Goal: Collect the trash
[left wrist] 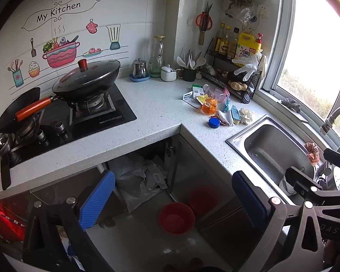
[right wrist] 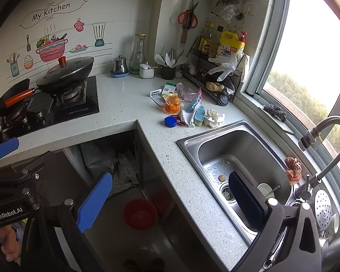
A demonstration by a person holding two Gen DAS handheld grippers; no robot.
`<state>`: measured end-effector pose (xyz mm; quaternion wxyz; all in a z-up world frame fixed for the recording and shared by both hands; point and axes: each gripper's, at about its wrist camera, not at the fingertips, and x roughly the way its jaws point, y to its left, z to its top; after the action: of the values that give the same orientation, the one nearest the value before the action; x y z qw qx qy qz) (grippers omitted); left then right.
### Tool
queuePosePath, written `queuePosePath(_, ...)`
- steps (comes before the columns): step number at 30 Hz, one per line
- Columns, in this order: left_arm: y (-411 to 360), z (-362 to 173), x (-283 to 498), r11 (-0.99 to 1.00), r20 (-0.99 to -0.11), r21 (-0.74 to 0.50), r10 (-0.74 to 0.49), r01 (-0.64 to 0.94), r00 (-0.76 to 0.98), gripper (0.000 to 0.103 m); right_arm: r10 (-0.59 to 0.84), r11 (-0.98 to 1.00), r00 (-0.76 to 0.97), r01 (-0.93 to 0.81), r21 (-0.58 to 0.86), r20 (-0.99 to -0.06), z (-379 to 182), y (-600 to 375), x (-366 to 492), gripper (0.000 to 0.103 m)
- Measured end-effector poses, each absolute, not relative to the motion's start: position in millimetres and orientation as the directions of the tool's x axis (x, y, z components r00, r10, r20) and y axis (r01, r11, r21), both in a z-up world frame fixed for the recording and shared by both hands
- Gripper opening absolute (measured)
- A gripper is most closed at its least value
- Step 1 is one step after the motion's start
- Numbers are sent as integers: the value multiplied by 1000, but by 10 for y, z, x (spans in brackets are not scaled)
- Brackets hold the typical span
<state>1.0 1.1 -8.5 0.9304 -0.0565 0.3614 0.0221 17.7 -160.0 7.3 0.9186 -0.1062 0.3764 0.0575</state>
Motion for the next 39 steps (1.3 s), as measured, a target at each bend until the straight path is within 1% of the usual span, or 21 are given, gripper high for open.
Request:
queuePosePath(16,22,-132,61,993,-684,-87,-5,-75,730,103,23,971,701,-187,-152,-713,38,-1573,208,103)
queuePosePath(30,102,-83,71,993,-676,-90,-7,-73,736,102,28,973,727,-177,-148,-686,61,-1519,225,103)
queuePosePath(39,107,-78,247,996,-680,-82,-22,-46,733,102,18,975,734,-163,-151,-679,59,-1514,321,103)
